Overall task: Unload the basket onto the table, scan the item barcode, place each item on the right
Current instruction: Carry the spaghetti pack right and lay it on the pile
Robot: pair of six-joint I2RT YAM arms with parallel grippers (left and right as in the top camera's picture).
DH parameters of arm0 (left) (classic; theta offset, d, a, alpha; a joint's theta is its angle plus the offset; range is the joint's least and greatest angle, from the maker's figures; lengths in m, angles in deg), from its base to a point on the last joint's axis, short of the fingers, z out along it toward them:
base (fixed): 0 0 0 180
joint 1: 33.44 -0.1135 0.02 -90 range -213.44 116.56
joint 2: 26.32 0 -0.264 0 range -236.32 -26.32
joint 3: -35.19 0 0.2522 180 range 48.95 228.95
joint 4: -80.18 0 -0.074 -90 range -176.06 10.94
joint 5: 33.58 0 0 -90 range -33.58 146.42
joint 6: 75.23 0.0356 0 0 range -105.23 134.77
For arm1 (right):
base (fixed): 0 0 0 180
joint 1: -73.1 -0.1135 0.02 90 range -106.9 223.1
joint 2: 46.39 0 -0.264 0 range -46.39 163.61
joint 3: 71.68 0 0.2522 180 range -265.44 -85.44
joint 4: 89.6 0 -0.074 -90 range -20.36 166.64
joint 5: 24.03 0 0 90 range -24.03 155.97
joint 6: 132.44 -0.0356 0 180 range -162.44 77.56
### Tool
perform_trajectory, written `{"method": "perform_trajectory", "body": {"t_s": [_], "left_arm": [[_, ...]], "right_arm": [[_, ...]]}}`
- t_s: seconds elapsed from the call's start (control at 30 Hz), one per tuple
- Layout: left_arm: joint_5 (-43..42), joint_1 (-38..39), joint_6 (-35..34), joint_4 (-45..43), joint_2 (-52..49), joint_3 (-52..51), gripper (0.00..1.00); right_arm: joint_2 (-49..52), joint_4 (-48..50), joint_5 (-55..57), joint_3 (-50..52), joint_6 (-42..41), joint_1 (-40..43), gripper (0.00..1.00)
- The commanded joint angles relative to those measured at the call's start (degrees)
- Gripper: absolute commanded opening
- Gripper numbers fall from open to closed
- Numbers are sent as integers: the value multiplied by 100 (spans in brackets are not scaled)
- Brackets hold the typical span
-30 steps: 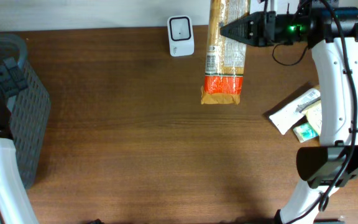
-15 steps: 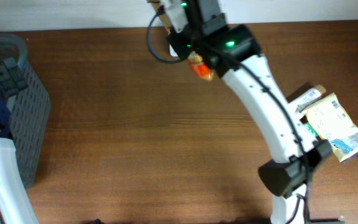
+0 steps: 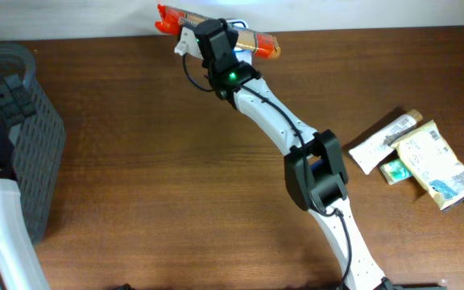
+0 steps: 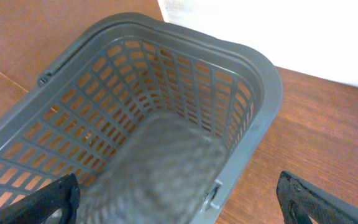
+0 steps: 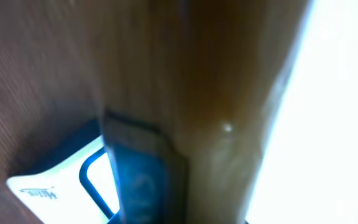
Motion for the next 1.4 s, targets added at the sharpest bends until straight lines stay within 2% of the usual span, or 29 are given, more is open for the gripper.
{"method": "perform_trajectory", "body": {"t_s": [0.0, 0.13, 0.33, 0.83, 0.9, 1.0, 1.03, 1.1, 1.23, 1.37], "left_arm": [[24, -9, 72, -7, -7, 35, 99], [24, -9, 72, -7, -7, 35, 99], [24, -9, 72, -7, -7, 35, 99], [24, -9, 72, -7, -7, 35, 99], [24, -9, 72, -7, -7, 35, 99], [24, -9, 72, -7, -7, 35, 99], [24, -9, 72, -7, -7, 35, 99], [24, -9, 72, -7, -7, 35, 99], [24, -9, 72, -7, -7, 35, 99], [24, -9, 72, -7, -7, 35, 99]], "right_arm": [[-160, 483, 39, -225, 249, 46, 4], [-160, 1034, -413, -225, 275, 85, 4], [20, 1095, -509, -225, 684, 175, 4], [-140, 573, -372, -173, 511, 74, 4], [-468, 199, -315, -173, -181, 59, 4], [-1222, -997, -225, -175, -1189, 59, 4], [-1537, -1580, -48, -173, -1814, 52, 4], [-2312, -3239, 28, -175, -3871, 105, 4], [-3263, -6111, 24, -173, -6846, 597, 4], [-3250, -7785, -83, -151, -8096, 1620, 4]]}}
